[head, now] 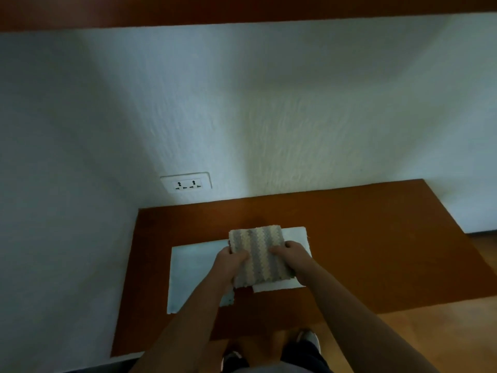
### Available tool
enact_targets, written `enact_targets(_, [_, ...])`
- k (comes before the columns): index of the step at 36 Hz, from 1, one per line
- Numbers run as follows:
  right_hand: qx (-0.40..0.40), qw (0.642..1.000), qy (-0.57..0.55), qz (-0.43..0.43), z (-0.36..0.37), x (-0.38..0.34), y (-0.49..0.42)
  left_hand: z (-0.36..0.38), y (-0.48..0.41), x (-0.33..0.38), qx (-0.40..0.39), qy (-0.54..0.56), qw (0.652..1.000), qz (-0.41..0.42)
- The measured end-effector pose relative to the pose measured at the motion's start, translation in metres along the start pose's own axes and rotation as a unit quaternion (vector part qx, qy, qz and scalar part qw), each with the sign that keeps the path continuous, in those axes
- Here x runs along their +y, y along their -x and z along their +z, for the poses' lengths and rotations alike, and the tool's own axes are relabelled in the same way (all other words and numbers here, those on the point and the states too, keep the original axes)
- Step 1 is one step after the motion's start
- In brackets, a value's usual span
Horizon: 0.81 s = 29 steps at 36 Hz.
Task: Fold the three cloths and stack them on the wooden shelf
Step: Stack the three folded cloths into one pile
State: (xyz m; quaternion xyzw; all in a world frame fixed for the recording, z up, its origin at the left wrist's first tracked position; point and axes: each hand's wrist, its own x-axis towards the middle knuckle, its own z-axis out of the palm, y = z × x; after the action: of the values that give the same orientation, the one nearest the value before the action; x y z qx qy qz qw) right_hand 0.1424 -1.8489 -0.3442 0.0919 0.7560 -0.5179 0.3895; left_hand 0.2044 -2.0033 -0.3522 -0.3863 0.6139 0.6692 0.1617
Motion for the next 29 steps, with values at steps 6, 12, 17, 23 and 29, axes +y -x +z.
enact_targets(6, [0.013, 1.000, -0.016, -0.002, -0.034, 0.001, -0.002, 0.033, -0.002, 0.007, -0.023, 0.023, 0.999, -0.001])
enact_targets(12, [0.022, 1.000, -0.009, 0.006, -0.053, 0.006, -0.007, 0.052, -0.005, 0.009, -0.023, 0.001, 1.000, 0.008])
enact_targets(17, [0.027, 0.999, 0.022, 0.008, -0.060, 0.010, -0.014, 0.058, -0.006, 0.008, -0.023, -0.007, 1.000, 0.004])
enact_targets(23, [0.032, 0.999, 0.033, 0.019, -0.076, 0.017, -0.017, 0.076, -0.010, 0.011, -0.030, -0.025, 0.999, -0.003])
enact_targets(29, [0.053, 0.996, 0.065, 0.029, -0.106, 0.026, -0.014, 0.107, -0.015, 0.012, -0.048, -0.060, 0.997, -0.001])
